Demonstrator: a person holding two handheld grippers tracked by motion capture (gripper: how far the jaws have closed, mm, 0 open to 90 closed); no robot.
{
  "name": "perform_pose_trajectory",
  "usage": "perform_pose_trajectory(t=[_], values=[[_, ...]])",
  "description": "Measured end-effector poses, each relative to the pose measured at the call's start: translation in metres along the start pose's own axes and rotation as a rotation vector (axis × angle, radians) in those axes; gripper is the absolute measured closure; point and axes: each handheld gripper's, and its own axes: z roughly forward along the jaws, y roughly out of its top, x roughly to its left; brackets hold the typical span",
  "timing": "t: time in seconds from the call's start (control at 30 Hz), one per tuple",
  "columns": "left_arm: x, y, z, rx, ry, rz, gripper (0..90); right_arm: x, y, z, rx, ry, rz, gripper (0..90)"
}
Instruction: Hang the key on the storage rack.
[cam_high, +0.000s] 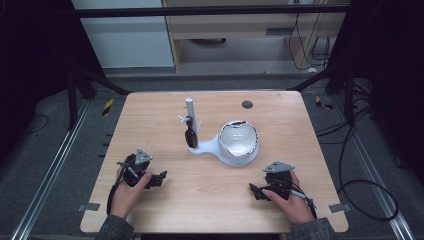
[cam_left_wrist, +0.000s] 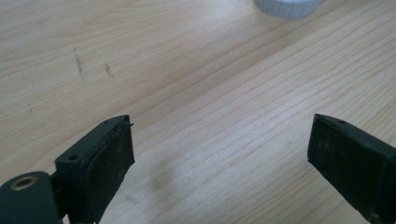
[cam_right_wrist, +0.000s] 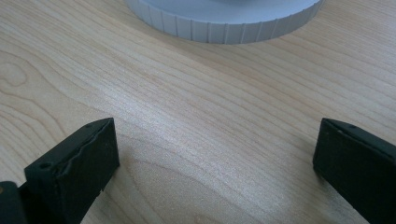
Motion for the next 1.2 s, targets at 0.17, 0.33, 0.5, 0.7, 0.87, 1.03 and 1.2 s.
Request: perform_pose_trajectory(t=[0.17, 0.33, 0.5, 0.7, 0.87, 1.03, 1.2], values=[[0.008, -0.008, 0.002, 0.013, 0.013, -0.017, 6.9, 0.000, 0.000, 0.000, 0.000, 0.000, 0.000, 0.6], [0.014, -0.014, 0.003, 0.024, 0.024, -0.026, 6.9, 0.000, 0.000, 0.000, 0.000, 0.000, 0.000, 0.6], [0.018, -0.018, 0.005, 0.033, 0.029, -0.035, 6.9, 0.000, 0.000, 0.000, 0.000, 0.000, 0.000, 0.6], [0.021, -0.021, 0.008, 0.041, 0.030, -0.045, 6.9, 0.000, 0.000, 0.000, 0.000, -0.001, -0.001, 0.6], [0.027, -0.022, 0.011, 0.039, 0.033, -0.063, 6.6, 0.000, 0.000, 0.000, 0.000, -0.001, -0.001, 0.6], [0.031, -0.022, 0.012, 0.029, 0.034, -0.080, 6.6, 0.000, 0.000, 0.000, 0.000, 0.000, 0.000, 0.6], [0.032, -0.022, 0.014, 0.021, 0.029, -0.098, 6.7, 0.000, 0.000, 0.000, 0.000, 0.000, 0.000, 0.6]])
